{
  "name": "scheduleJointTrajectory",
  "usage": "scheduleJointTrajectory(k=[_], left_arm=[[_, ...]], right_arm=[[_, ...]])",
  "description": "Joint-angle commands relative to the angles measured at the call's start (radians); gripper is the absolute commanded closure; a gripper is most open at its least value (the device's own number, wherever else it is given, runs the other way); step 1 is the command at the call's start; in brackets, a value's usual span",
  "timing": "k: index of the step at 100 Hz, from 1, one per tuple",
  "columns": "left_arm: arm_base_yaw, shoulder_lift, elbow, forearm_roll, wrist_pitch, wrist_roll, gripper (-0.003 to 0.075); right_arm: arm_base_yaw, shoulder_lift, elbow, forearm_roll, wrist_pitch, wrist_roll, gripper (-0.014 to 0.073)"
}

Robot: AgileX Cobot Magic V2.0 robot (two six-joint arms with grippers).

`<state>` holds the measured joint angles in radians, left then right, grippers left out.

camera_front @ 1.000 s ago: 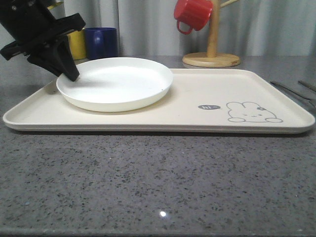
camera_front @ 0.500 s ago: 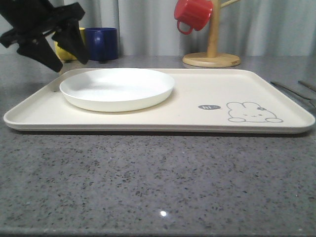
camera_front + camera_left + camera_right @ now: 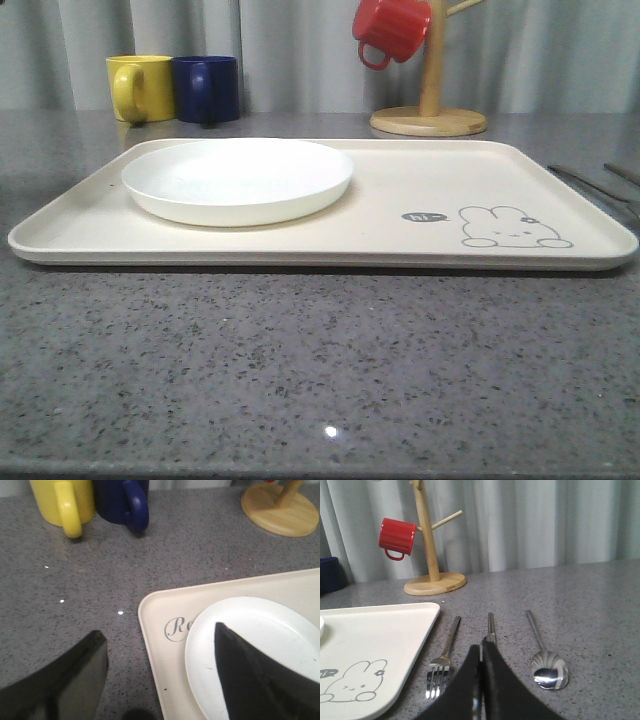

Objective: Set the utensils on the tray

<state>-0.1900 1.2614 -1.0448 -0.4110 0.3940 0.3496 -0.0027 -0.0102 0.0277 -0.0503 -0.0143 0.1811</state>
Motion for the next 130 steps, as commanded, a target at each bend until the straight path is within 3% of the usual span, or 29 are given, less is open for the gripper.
scheduleJointTrajectory(k=[1,37,68,85,105,130], left_arm=[[-0.008,-0.145,0.087,-0.011,-0.161,-0.009,0.0276],[-0.008,-0.588,0.491,-0.011,-0.346,-0.009,0.0276],[-0.008,-0.896,0.64,-0.006,-0.343,-0.009,0.0288],[-0.008,-0.953,0.661,-0.006,-0.343,-0.009,0.0435],[-0.008,-0.953,0.661,-0.006,-0.343,-0.009,0.0736],[-0.008,-0.953,0.661,-0.004,-0.343,-0.009,0.0737]], right_arm=[[-0.006,-0.006,-0.018,0.001,-0.085,-0.011,0.0662],[-0.006,-0.006,-0.018,0.001,-0.085,-0.011,0.0662],[-0.006,-0.006,-0.018,0.001,-0.085,-0.011,0.0662],[-0.006,-0.006,-0.018,0.001,-0.122,-0.011,0.0662],[-0.006,-0.004,-0.046,0.001,-0.136,-0.011,0.0662],[-0.006,0.091,-0.273,0.033,0.149,-0.01,0.0662]])
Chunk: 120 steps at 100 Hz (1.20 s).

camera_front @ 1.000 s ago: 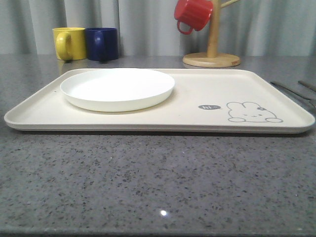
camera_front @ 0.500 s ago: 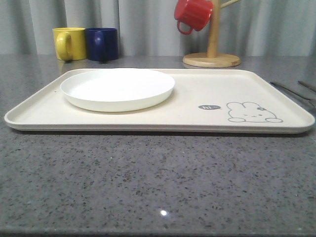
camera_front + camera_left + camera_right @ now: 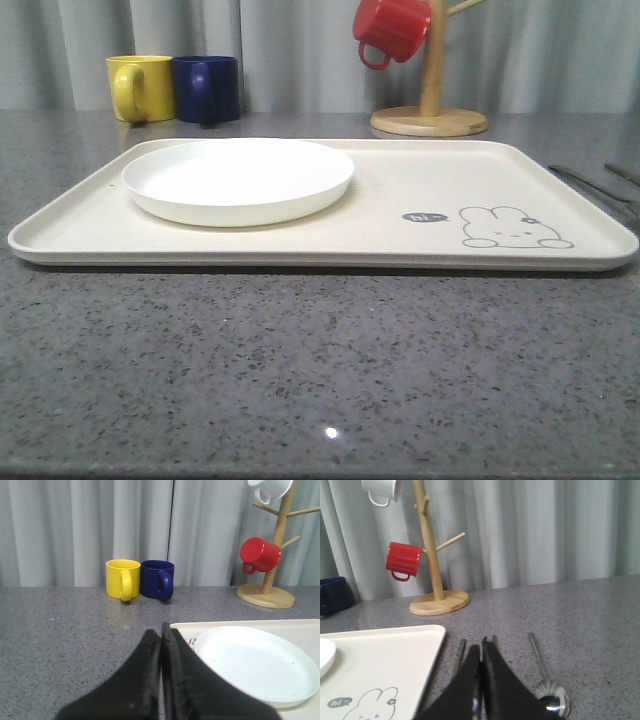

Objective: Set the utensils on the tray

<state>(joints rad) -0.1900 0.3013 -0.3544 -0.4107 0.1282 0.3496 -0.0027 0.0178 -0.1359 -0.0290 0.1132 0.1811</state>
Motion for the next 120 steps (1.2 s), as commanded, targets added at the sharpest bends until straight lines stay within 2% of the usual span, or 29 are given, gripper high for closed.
scheduleJointTrajectory(k=[1,19,31,48,63,72,87,94,107,120], left_arm=[[-0.008,0.007,-0.029,-0.004,-0.077,-0.009,0.0738],[-0.008,0.007,-0.029,-0.004,-0.077,-0.009,0.0738],[-0.008,0.007,-0.029,-0.004,-0.077,-0.009,0.0738],[-0.008,0.007,-0.029,-0.004,-0.077,-0.009,0.0738],[-0.008,0.007,-0.029,-0.004,-0.077,-0.009,0.0738],[-0.008,0.007,-0.029,-0.004,-0.077,-0.009,0.0738],[-0.008,0.007,-0.029,-0.004,-0.077,-0.009,0.0738],[-0.008,0.007,-0.029,-0.004,-0.077,-0.009,0.0738],[-0.008,0.007,-0.029,-0.004,-0.077,-0.009,0.0738],[-0.008,0.007,-0.029,-0.004,-0.077,-0.009,0.0738]], right_arm=[[-0.006,0.077,-0.128,0.012,0.043,-0.01,0.0662],[-0.006,0.321,-0.394,0.012,0.394,-0.01,0.0662],[-0.006,0.495,-0.556,0.013,0.553,-0.01,0.0662],[-0.006,0.671,-0.688,0.016,0.587,-0.01,0.0662],[-0.006,0.768,-0.702,0.016,0.557,-0.01,0.0651],[-0.006,0.808,-0.702,0.016,0.588,-0.01,0.0562],[-0.006,0.846,-0.702,0.016,0.643,-0.01,0.0263],[-0.006,0.853,-0.702,0.016,0.658,-0.01,0.0174],[-0.004,0.862,-0.705,0.02,0.649,-0.01,0.0162],[0.007,0.92,-0.749,0.022,0.662,-0.019,0.0194]])
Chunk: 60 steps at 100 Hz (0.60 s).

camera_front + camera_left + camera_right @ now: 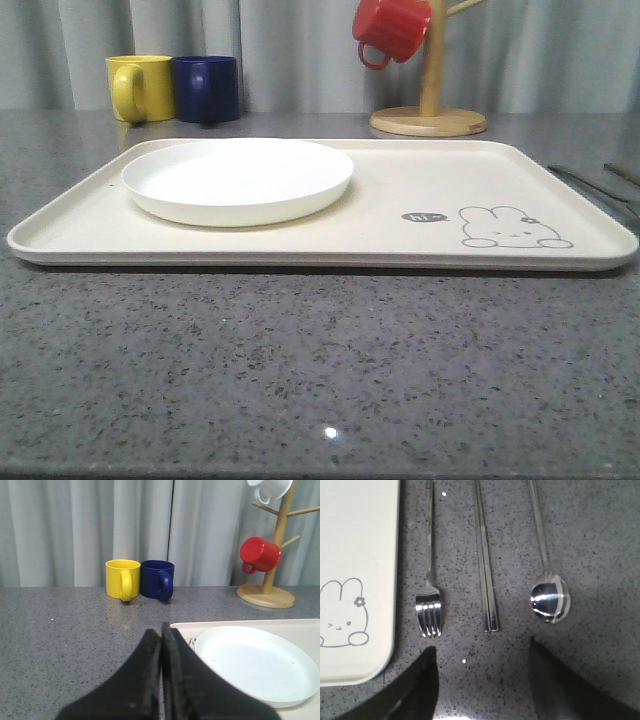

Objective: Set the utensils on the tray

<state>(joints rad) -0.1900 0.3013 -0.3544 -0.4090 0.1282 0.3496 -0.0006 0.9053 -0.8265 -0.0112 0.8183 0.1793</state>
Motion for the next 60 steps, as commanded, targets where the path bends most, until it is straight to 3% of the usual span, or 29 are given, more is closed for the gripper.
scheduleJointTrajectory(k=[1,29,60], left_arm=[[-0.008,0.007,-0.029,-0.006,-0.077,-0.009,0.0738],[-0.008,0.007,-0.029,-0.006,-0.077,-0.009,0.0738],[-0.008,0.007,-0.029,-0.006,-0.077,-0.009,0.0738]], right_arm=[[0.007,0.043,-0.066,0.004,-0.042,-0.017,0.0195],[0.075,0.308,-0.269,0.006,0.011,-0.029,0.0202],[0.076,0.58,-0.472,0.011,0.138,-0.07,0.0202]])
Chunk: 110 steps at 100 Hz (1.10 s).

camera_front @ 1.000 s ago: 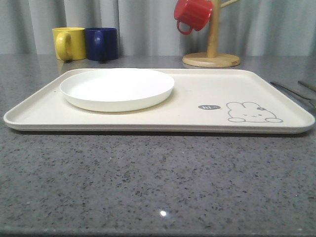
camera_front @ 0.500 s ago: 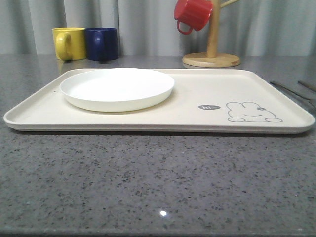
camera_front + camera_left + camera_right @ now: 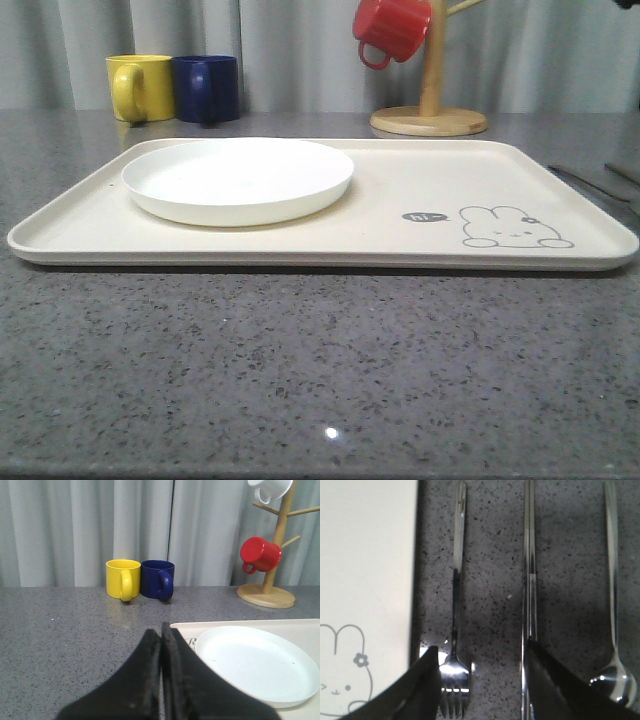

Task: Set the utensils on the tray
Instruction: 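Grasp the fork with the right gripper and lift it onto the tray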

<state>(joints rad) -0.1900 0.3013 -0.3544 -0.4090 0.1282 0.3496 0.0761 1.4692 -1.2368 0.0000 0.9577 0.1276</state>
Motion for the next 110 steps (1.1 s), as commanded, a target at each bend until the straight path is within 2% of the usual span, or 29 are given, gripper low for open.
scheduleJointTrajectory(k=[1,23,110], left_arm=[[-0.008,0.007,-0.029,-0.006,-0.077,-0.009,0.0738],[-0.008,0.007,-0.029,-0.006,-0.077,-0.009,0.0738],[-0.008,0.007,-0.029,-0.006,-0.077,-0.009,0.0738]], right_arm=[[-0.001,0.02,-0.067,0.0,0.0,-0.018,0.0202],[-0.001,0.109,-0.11,0.008,0.017,-0.055,0.0202],[0.04,0.212,-0.11,0.022,0.021,-0.07,0.0202]])
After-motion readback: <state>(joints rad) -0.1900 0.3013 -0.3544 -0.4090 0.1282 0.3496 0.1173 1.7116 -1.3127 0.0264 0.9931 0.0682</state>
